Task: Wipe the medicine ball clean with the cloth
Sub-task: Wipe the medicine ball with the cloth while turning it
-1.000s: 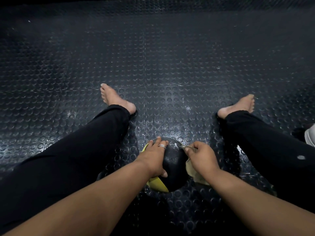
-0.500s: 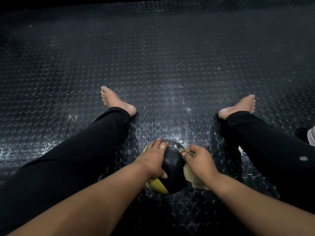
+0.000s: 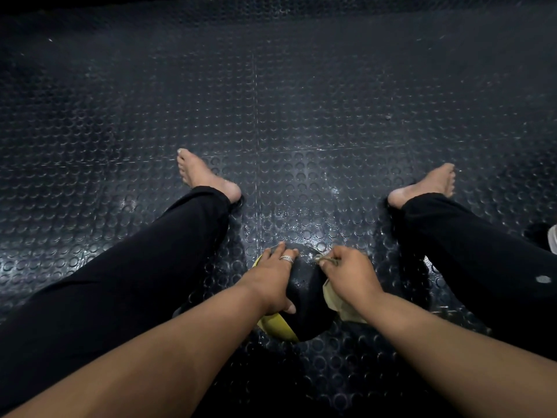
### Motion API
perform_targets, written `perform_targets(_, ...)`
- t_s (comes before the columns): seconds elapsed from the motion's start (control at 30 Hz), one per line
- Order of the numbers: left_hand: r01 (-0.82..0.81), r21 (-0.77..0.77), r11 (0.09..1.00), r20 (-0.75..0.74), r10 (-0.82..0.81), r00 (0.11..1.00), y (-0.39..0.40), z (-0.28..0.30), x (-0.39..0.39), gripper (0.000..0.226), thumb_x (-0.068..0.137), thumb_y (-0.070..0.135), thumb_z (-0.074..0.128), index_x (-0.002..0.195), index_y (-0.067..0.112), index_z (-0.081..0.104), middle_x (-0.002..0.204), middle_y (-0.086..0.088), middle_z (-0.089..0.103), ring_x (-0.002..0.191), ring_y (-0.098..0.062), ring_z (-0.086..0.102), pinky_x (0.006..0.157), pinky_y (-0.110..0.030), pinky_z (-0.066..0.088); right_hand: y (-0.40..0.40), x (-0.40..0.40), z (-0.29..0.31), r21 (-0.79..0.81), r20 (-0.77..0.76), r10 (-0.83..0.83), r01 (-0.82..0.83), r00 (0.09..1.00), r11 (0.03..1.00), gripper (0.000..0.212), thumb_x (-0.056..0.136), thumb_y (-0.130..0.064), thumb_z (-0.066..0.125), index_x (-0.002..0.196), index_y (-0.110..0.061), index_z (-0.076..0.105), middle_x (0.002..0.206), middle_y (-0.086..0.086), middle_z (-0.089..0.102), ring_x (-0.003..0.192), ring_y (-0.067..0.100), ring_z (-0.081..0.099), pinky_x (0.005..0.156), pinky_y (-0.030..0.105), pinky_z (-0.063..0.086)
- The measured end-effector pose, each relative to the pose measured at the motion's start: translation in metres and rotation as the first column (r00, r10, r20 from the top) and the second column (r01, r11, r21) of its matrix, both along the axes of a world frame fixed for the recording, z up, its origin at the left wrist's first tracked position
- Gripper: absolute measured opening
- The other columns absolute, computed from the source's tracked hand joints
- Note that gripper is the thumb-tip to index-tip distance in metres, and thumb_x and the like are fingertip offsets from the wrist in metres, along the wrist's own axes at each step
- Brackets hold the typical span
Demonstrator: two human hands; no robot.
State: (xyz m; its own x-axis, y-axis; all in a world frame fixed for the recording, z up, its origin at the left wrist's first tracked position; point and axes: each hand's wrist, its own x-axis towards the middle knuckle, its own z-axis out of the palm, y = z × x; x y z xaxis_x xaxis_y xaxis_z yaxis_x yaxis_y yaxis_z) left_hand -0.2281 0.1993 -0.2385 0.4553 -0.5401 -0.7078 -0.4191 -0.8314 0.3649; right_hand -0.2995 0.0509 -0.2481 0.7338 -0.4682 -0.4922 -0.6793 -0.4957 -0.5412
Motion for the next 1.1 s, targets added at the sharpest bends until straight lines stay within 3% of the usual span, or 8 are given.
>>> perform_targets(0.17, 0.018, 0.002, 1.000, 0.007, -0.018, 1.000, 0.002, 0.000, -0.001, 0.118, 0.073, 0.025, 0.084, 0.156, 0.023, 0.000, 0.163, 0.000, -0.012, 0.151, -0.026, -0.007, 0.122, -0.042, 0.014, 0.001, 0.009, -0.006, -0.011, -0.002, -0.068, 0.068, 0.998, 0.998, 0.029, 0.089, -0.027, 0.060, 0.063, -0.018, 0.050, 0.062, -0.006, 0.053, 0.062, 0.014, 0.051, 0.054, 0.026, 0.031)
perform_targets(0.27, 0.003, 0.003, 1.000, 0.003, -0.003, 1.000, 0.001, -0.001, -0.001, 0.118, 0.073, 0.025, 0.085, 0.156, 0.024, 0.001, 0.164, 0.001, -0.011, 0.151, -0.025, -0.008, 0.122, -0.044, 0.016, 0.000, 0.019, -0.011, -0.016, -0.014, -0.039, 0.038, 0.999, 0.999, 0.020, 0.090, -0.027, 0.058, 0.074, -0.015, 0.058, 0.067, -0.003, 0.055, 0.070, 0.019, 0.054, 0.060, 0.026, 0.036)
perform_targets(0.43, -0.001, 0.002, 1.000, 0.017, 0.000, 1.000, 0.002, -0.001, -0.004, 0.118, 0.071, 0.024, 0.086, 0.156, 0.024, 0.004, 0.164, 0.002, -0.011, 0.151, -0.023, -0.007, 0.120, -0.046, 0.020, 0.005, -0.003, -0.007, -0.044, 0.043, 0.015, -0.013, 0.999, 0.999, 0.020, 0.088, -0.025, 0.059, 0.069, -0.020, 0.054, 0.084, 0.002, 0.059, 0.077, 0.020, 0.055, 0.066, 0.028, 0.042)
perform_targets(0.67, 0.031, 0.024, 0.999, 0.022, -0.032, 0.999, -0.001, 0.005, -0.007, 0.119, 0.073, 0.026, 0.085, 0.156, 0.024, 0.000, 0.163, 0.002, -0.012, 0.150, -0.025, -0.008, 0.121, -0.046, 0.018, 0.001, 0.011, -0.009, -0.047, -0.007, -0.029, 0.029, 1.000, 0.998, 0.013, 0.090, -0.024, 0.057, 0.080, -0.018, 0.063, 0.083, 0.004, 0.063, 0.078, 0.023, 0.059, 0.069, 0.029, 0.048)
perform_targets(0.77, 0.054, 0.034, 0.998, 0.033, -0.055, 0.998, 0.001, 0.010, -0.008, 0.118, 0.073, 0.030, 0.084, 0.156, 0.028, 0.001, 0.164, 0.005, -0.010, 0.151, -0.023, -0.006, 0.120, -0.048, 0.022, -0.005, 0.016, -0.008, -0.042, -0.035, 0.026, -0.027, 0.999, 0.999, 0.013, 0.091, -0.024, 0.057, 0.087, -0.015, 0.065, 0.086, 0.004, 0.064, 0.081, 0.022, 0.060, 0.070, 0.028, 0.047)
perform_targets(0.9, 0.079, 0.020, 0.997, 0.099, -0.081, 0.992, 0.008, 0.017, -0.002, 0.111, 0.073, 0.035, 0.083, 0.155, 0.033, 0.010, 0.164, 0.004, -0.002, 0.150, -0.024, 0.002, 0.116, -0.048, 0.029, -0.007, -0.010, 0.000, -0.001, -0.047, 0.026, -0.026, 0.999, 1.000, 0.018, 0.092, -0.022, 0.052, 0.094, -0.008, 0.064, 0.090, 0.008, 0.065, 0.086, 0.025, 0.060, 0.070, 0.026, 0.042)
perform_targets(1.1, 0.003, -0.048, 0.999, 0.272, 0.010, 0.962, 0.015, 0.024, 0.004, 0.077, 0.084, 0.037, 0.073, 0.150, 0.027, 0.033, 0.152, 0.003, 0.032, 0.137, -0.024, 0.030, 0.110, -0.043, 0.037, -0.005, -0.038, 0.019, 0.026, -0.124, 0.046, -0.043, 0.991, 0.999, 0.020, 0.093, -0.023, 0.053, 0.103, -0.010, 0.063, 0.085, 0.007, 0.065, 0.078, 0.022, 0.062, 0.059, 0.023, 0.035)
